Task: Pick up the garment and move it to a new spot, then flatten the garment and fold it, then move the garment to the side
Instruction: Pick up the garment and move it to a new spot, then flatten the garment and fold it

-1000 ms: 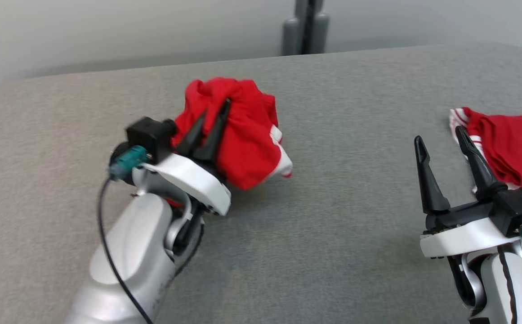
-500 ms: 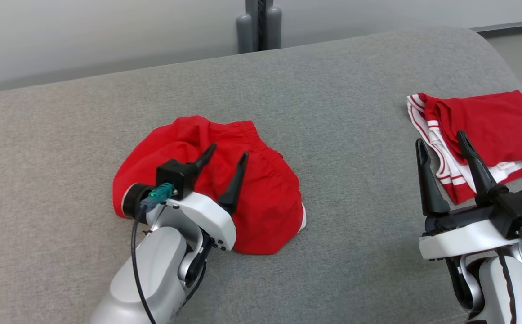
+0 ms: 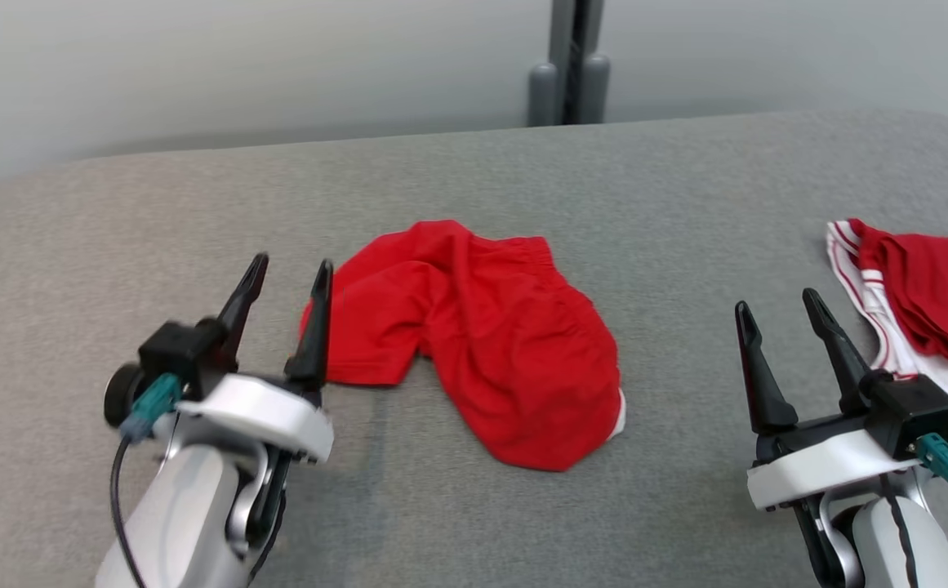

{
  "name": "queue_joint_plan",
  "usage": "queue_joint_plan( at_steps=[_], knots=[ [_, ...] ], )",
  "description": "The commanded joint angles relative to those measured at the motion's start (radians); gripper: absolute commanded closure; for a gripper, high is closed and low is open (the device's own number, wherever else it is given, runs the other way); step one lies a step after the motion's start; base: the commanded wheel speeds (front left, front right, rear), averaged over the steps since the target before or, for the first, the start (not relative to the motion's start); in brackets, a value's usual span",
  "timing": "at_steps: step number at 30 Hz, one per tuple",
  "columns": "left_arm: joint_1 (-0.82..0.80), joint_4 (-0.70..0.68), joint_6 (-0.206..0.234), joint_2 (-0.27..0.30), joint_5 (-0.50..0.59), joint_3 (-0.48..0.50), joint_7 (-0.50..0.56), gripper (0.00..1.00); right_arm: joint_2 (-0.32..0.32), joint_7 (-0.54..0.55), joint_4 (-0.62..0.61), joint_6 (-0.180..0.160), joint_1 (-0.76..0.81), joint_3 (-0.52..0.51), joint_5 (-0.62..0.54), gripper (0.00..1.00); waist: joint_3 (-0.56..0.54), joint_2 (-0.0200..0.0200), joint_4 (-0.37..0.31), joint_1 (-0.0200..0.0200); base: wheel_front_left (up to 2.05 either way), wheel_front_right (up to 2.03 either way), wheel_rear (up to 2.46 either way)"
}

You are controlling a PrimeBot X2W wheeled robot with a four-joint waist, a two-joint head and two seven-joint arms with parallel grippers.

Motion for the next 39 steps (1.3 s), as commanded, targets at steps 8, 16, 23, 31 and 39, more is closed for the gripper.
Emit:
queue_joint_plan(
  at_steps=[8,16,23,31,39],
  knots=[
    [0.171,-0.121,-0.031,-0.015,0.051,0.102,-0.003,0.00,-0.014,-0.001,0.050,0.000,0.022,0.009,0.000,0.00,-0.033,0.0000,0.089,0.0000,0.00,0.00,0.00],
    [0.292,-0.189,-0.084,-0.082,0.094,0.182,-0.003,0.00,-0.015,-0.001,0.071,0.000,0.035,0.005,0.005,0.00,-0.054,0.0000,0.115,0.0000,0.00,0.00,0.00],
    [0.334,-0.233,-0.120,-0.112,0.125,0.231,-0.003,0.00,-0.020,-0.001,0.082,0.000,0.038,0.003,0.012,0.00,-0.063,0.0000,0.116,0.0000,0.00,0.00,0.00],
    [0.330,-0.229,-0.141,-0.122,0.147,0.239,-0.003,0.00,-0.023,-0.001,0.119,0.000,0.022,-0.001,0.024,0.00,-0.041,0.0000,0.124,0.0000,0.00,0.00,0.00],
    [0.298,-0.212,-0.144,-0.123,0.139,0.197,-0.003,0.00,-0.027,0.000,0.268,0.000,-0.039,0.044,0.089,0.00,0.000,0.0000,0.169,0.0000,0.00,0.00,0.00]
  ],
)
